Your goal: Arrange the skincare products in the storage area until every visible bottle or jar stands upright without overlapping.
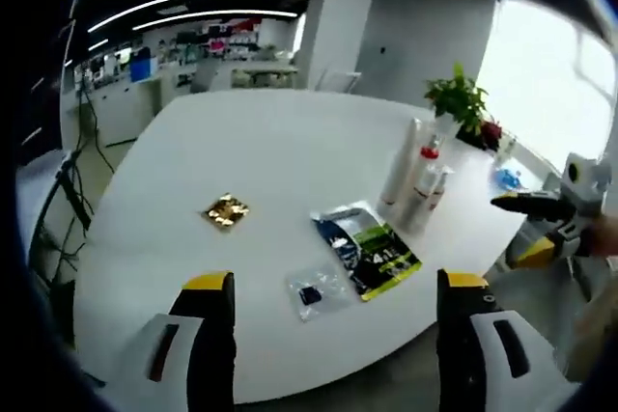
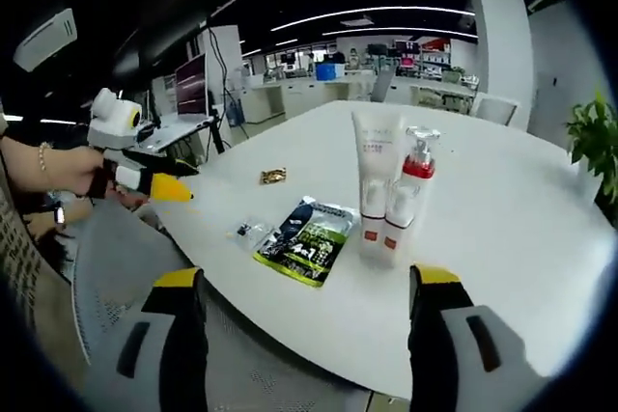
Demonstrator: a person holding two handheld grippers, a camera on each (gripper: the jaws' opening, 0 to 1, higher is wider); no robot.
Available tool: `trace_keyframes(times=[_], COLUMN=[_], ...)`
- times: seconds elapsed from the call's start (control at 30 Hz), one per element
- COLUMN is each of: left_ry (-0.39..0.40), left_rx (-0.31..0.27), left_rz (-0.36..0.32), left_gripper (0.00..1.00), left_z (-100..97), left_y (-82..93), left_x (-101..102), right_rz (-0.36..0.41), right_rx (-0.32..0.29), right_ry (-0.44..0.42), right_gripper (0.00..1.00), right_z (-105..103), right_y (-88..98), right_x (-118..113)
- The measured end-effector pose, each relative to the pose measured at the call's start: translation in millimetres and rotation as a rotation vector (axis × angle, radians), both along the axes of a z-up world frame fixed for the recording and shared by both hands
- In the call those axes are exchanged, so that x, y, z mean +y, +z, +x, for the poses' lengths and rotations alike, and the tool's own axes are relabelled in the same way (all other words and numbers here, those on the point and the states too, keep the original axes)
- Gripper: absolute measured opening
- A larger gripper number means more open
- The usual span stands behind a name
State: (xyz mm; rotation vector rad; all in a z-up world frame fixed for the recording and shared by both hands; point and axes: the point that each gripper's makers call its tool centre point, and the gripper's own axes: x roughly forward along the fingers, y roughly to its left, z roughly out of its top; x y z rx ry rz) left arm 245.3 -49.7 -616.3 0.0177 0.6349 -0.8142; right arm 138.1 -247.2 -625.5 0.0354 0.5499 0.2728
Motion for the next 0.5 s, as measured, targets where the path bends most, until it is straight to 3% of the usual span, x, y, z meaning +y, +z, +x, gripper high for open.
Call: trace_keyframes(times=[0.2, 0.37, 0.5], left_ry=[0.046, 0.073, 0.089], left_rx=[0.031, 0.014, 0.006], left_rz=[0.008, 0.032, 0.020], left_gripper=[0.93, 0.97, 0.97], left_z=[-16.7, -25.3, -24.2], left_y=[1.9, -1.4, 1.2], left_x=[21.5, 36.4, 36.1], right_rz=[0.015, 0.065, 0.063], right_rx=[-0.005, -0.043, -0.050], right_ry=[-0.032, -0.065, -0.041], right_gripper=[0.93, 0.98, 1.00], right_z=[-1.0, -0.5, -1.3], right_y=[0.8, 6.9, 4.9], right_x=[-4.9, -5.0, 3.1])
